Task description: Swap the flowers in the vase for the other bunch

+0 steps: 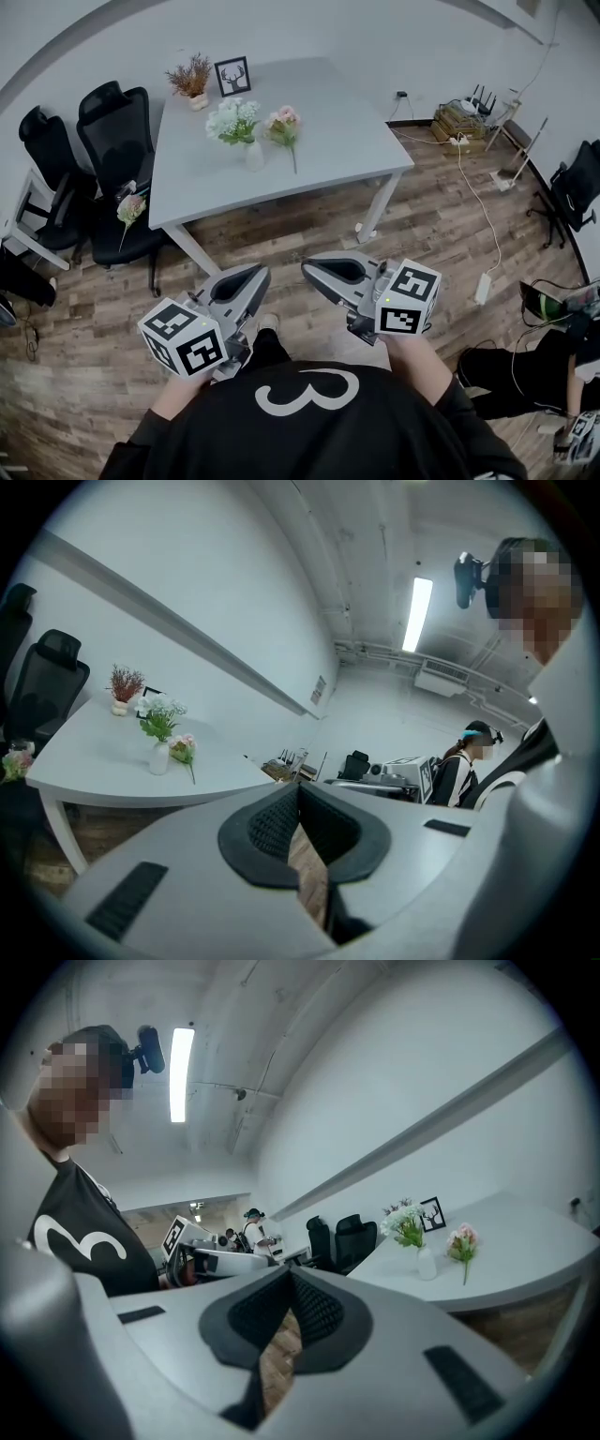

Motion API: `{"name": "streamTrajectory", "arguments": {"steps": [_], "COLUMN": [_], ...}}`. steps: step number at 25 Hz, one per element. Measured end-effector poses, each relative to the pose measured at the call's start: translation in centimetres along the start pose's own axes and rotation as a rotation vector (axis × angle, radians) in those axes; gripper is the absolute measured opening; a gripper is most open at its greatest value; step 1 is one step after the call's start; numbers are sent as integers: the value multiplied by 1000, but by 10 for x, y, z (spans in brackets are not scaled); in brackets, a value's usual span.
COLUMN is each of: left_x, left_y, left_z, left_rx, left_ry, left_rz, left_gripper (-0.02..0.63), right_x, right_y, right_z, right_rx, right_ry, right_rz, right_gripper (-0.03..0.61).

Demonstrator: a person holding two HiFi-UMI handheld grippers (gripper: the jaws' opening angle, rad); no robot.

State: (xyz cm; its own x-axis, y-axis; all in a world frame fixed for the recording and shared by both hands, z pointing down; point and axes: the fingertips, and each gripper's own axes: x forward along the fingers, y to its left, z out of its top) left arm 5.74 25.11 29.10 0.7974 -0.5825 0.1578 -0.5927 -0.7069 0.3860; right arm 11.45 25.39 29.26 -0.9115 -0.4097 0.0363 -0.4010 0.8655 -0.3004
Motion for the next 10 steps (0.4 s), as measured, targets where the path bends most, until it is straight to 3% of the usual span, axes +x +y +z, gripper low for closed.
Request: {"name": "streamTrajectory", "arguments": {"steps": [10], "left_x": [1], "left_y": [-2], "left_z": [-2], "left_rx": [-9], "left_ry": [5], "left_rz": [4], "left_gripper": [12], "right_x": [-1], "right_y": [0], "right_z": [2], "right_rx": [4], "right_ry": [-14], "right_rz": [6], "right_gripper": [8]}}
